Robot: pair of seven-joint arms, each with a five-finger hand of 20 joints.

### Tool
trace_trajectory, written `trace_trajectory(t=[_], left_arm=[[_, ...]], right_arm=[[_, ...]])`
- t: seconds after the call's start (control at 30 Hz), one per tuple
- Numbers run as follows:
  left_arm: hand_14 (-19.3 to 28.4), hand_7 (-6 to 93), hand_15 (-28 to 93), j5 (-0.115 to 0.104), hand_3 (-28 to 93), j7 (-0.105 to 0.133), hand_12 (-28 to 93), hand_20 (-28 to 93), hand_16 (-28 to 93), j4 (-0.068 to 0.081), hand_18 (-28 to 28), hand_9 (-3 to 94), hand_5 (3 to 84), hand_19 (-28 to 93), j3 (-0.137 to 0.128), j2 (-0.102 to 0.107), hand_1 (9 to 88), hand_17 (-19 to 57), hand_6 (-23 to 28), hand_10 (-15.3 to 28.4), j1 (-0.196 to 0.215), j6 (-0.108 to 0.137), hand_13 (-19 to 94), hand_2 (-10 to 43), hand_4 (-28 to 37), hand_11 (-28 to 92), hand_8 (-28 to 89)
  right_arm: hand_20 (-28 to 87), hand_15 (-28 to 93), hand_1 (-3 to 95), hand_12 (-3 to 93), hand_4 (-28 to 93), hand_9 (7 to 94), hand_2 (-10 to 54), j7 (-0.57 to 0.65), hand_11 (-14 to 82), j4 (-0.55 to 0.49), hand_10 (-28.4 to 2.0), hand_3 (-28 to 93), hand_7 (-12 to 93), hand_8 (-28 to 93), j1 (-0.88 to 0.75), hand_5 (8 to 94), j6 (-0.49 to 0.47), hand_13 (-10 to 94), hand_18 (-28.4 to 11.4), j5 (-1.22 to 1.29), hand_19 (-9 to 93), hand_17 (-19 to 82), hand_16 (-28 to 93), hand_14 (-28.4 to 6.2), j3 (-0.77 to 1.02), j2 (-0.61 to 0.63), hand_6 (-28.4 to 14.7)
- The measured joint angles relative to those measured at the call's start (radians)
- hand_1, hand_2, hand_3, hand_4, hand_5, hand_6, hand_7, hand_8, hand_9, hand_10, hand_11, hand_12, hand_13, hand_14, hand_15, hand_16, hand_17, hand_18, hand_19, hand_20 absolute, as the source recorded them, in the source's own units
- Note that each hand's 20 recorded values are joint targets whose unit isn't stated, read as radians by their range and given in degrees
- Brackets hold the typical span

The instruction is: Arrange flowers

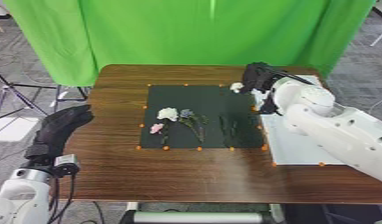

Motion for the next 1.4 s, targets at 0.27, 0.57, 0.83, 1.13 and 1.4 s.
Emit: trace_trajectory(t=[0.27,0.57,0.83,1.13,1.4], left_arm=[[16.7,20.5,16,0.0,64,-0.001,16,13,4,0.001,10.4,45.2,45.3,4,0.002,0.001,30.9,2.0,3.3,13.1,-0.006,0.0,37,-5.7,-13.8,25,-8],[16.8,20.5,16,0.0,63,-0.006,16,13,4,0.004,10.4,45.3,45.4,4,0.006,0.004,31.0,1.9,3.3,13.1,-0.015,-0.001,37,-5.6,-14.0,25,-8],[16.8,20.4,16,0.0,63,-0.01,16,13,4,0.014,10.4,45.2,45.4,4,0.02,0.012,30.9,1.9,3.3,13.1,-0.032,-0.004,36,-5.5,-13.9,25,-8],[16.8,20.5,16,0.0,63,-0.013,16,13,4,0.021,10.3,45.3,45.3,4,0.032,0.014,30.9,2.0,3.3,13.1,-0.048,-0.014,36,-5.5,-13.9,25,-8],[16.8,20.5,16,0.001,63,-0.013,16,13,4,0.024,10.3,45.3,45.3,4,0.036,0.014,31.0,1.9,3.3,13.1,-0.051,-0.017,36,-5.6,-13.8,25,-8]], right_arm=[[69,70,58.1,30.5,-20,83.0,-9.5,-0.038,6.4,-0.021,-10.5,59,20,6,0.023,80.9,-0.023,93,-13.7,-0.023,93,68,28,0.9,-0.078,-0.082,3.0],[69,70,57.9,30.5,-20,82.8,-9.5,-0.045,6.5,-0.016,-10.5,59,20,6,-0.01,80.8,-0.043,93,-13.8,-0.046,93,68,28,0.8,-0.093,-0.128,3.0],[69,70,57.7,30.1,-20,82.7,-9.5,-0.045,6.6,0.026,-10.5,59,20,6,-0.025,80.7,-0.044,93,-13.8,-0.057,93,68,28,0.9,-0.094,-0.173,3.2],[69,70,57.6,29.7,-20,82.7,-9.5,-0.042,6.8,0.073,-10.3,59,20,6,-0.036,80.6,0.057,93,-13.9,-0.078,93,68,28,0.8,-0.106,-0.233,3.2],[69,69,56.4,28.7,-18,79.8,-9.5,-0.043,7.5,0.082,-10.2,59,21,7,-0.047,78.0,0.066,93,-14.0,-0.104,93,67,28,0.6,-0.118,-0.255,3.0]])
